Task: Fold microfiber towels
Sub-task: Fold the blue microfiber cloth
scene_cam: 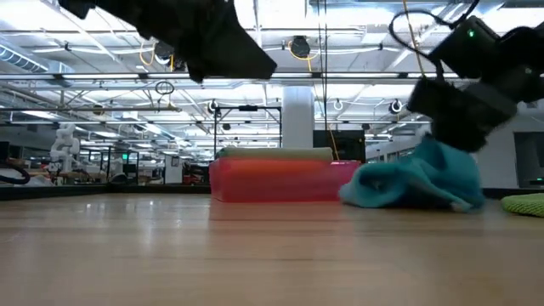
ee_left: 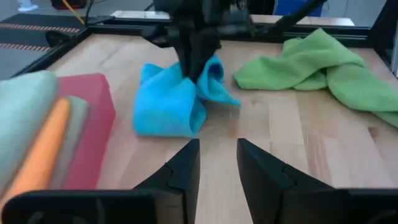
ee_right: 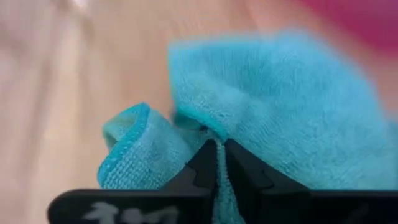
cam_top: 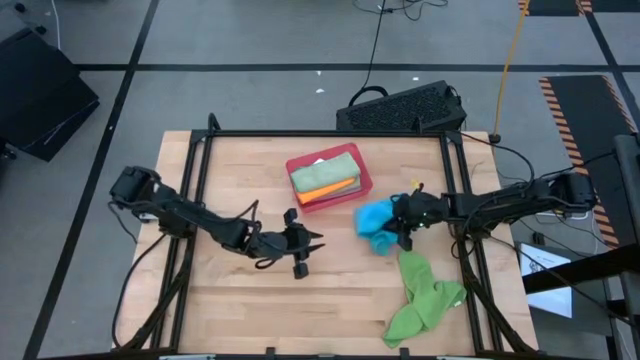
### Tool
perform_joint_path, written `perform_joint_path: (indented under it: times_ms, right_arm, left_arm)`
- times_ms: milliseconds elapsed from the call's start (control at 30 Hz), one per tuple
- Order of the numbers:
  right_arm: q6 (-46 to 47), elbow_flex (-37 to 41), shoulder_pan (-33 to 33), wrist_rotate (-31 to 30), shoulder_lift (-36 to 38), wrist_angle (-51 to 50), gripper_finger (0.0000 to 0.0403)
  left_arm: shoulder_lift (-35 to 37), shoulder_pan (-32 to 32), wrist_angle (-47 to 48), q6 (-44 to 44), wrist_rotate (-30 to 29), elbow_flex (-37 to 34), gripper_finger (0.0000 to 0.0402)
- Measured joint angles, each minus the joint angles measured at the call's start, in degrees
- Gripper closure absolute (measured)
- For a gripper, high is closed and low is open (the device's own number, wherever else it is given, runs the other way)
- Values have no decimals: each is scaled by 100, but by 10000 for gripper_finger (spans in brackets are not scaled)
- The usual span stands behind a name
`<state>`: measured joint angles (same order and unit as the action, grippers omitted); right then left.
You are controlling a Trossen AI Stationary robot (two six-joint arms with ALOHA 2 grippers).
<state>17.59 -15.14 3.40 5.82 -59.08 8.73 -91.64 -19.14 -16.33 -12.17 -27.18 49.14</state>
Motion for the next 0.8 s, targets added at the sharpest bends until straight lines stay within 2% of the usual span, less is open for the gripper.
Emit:
perform_joint_path:
  times_ms: [267, 500, 600, 800]
  right_arm:
    - [-6, -11, -193, 266, -9, 1821, 397]
    - [-5, -11, -500, -5, -9, 2967, 393]
    - [-5, -11, -609, -84, -7, 3251, 393]
    - [-60, -13, -901, -1047, -9, 3478, 393]
  left_arm:
    - [-785, -46, -1229, 76, 11, 2, 293]
    - [-1276, -244, -2700, 1010, 5, 1, 288]
    - [-1423, -317, -3152, 1194, -32, 49, 265]
    - [-1802, -395, -3174, 1642, -445, 572, 193]
